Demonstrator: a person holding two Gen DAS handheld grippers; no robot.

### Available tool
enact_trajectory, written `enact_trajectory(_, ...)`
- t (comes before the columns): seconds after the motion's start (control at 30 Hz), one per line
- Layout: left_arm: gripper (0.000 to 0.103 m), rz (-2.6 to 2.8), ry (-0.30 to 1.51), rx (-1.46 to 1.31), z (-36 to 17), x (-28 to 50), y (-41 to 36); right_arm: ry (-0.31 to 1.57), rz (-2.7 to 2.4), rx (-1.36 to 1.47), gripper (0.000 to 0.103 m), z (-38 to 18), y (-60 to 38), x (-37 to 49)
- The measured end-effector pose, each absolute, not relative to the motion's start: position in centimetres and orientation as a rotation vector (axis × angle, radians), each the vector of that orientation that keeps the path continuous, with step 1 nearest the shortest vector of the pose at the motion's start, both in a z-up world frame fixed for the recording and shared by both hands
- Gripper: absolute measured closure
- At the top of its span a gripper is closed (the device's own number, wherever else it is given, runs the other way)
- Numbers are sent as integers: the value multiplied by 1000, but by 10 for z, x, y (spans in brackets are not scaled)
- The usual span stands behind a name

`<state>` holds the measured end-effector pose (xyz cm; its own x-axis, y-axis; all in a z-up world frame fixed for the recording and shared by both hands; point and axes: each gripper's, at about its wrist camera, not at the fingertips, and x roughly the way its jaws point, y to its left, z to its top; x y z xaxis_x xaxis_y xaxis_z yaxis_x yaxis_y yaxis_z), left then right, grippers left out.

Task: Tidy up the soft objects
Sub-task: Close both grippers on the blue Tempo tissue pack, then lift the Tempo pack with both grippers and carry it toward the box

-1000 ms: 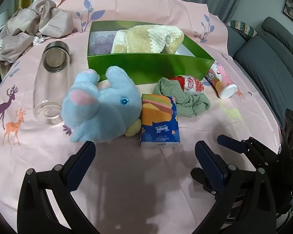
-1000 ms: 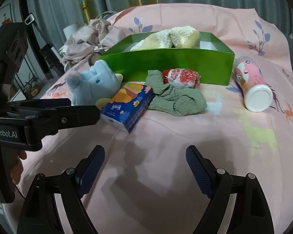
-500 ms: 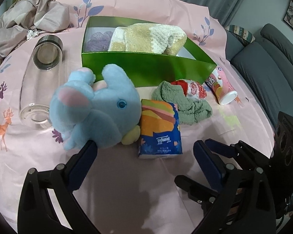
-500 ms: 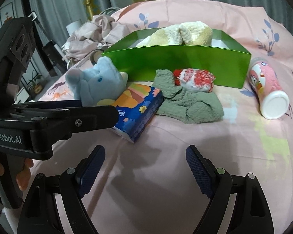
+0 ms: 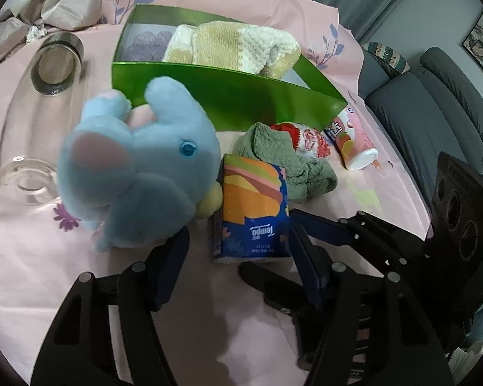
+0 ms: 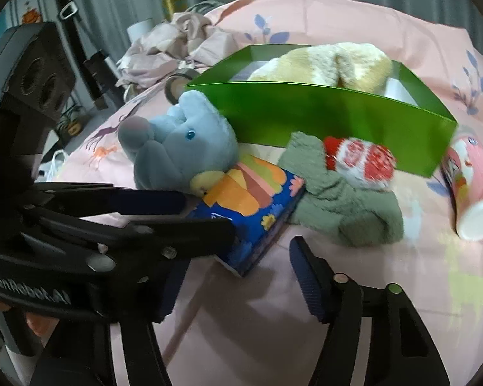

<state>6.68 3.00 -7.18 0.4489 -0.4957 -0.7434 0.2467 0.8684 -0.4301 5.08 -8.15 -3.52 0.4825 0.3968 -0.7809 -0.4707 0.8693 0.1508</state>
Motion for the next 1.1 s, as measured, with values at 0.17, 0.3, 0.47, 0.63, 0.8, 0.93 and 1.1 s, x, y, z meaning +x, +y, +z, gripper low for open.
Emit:
enact_trajectory(0.17, 58, -481, 1013, -251, -74, 70, 23, 941, 555, -100, 46, -38, -79, 58)
enact_trajectory(0.3, 58, -482, 1009, -238, -71, 69, 22, 936, 558, -88, 48, -38, -80, 58)
enact_trajectory(0.47, 58, -492, 987, -208, -61, 59, 18, 913, 545, -80, 49, -30, -81, 49)
enact_trajectory(0.63, 58, -497, 949, -175, -46, 44, 12, 878, 535, -83, 49, -16, -83, 35)
enact_trajectory(0.8, 58, -499, 908, -152, -29, 27, 8, 842, 528, -78, 49, 2, -87, 18)
enact_trajectory(0.93, 58, -495, 875, -125, -16, 13, 5, 816, 526, -77, 49, 13, -89, 5)
enact_trajectory(1.1, 58, -499, 844, -110, -4, 1, 3, 788, 523, -87, 49, 27, -90, -7)
